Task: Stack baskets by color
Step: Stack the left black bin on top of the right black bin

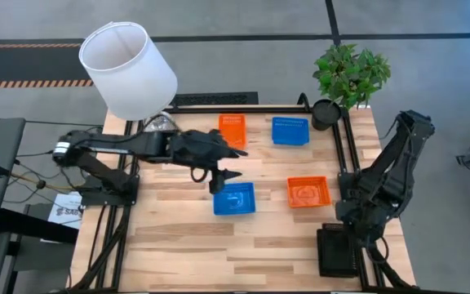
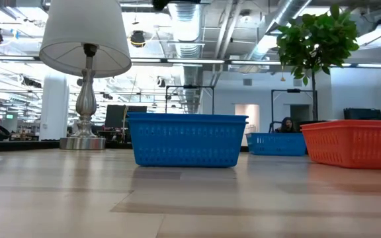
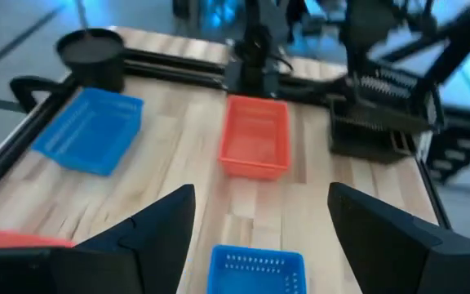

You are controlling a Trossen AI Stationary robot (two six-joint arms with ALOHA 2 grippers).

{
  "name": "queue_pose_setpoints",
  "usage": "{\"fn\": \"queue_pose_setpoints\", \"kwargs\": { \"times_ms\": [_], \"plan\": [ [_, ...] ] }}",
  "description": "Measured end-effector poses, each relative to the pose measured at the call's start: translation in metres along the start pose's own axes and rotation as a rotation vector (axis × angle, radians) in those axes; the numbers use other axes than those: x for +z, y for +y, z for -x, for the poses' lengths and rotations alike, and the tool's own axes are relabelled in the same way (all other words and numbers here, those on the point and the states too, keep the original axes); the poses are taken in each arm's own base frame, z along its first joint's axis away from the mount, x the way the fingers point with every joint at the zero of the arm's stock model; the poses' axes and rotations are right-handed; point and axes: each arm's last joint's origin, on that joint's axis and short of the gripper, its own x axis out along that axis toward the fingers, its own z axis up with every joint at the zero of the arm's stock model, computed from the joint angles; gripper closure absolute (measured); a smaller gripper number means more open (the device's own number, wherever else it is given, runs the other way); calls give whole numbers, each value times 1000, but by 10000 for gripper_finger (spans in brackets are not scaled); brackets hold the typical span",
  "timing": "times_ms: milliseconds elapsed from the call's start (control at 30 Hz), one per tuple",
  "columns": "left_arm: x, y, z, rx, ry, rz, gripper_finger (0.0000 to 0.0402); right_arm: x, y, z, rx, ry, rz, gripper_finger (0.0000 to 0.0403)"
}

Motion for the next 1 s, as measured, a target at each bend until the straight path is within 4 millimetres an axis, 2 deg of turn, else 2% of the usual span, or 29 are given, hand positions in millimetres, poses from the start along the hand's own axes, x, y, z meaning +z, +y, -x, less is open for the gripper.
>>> {"fn": "queue_pose_setpoints", "kwargs": {
  "times_ms": [167,300,767,1000],
  "plan": [
    [-23,9,15,-20,-195,132,135,-2,-2,-20,34,17,0,398],
    [-37,11,14,-24,-188,191,135,-2,-2,-28,52,8,1,398],
    [-42,4,11,-50,-170,214,135,-4,-8,-46,53,4,4,398],
    [-43,2,11,-56,-169,231,135,-5,-10,-50,43,3,3,336]
  ]
}}
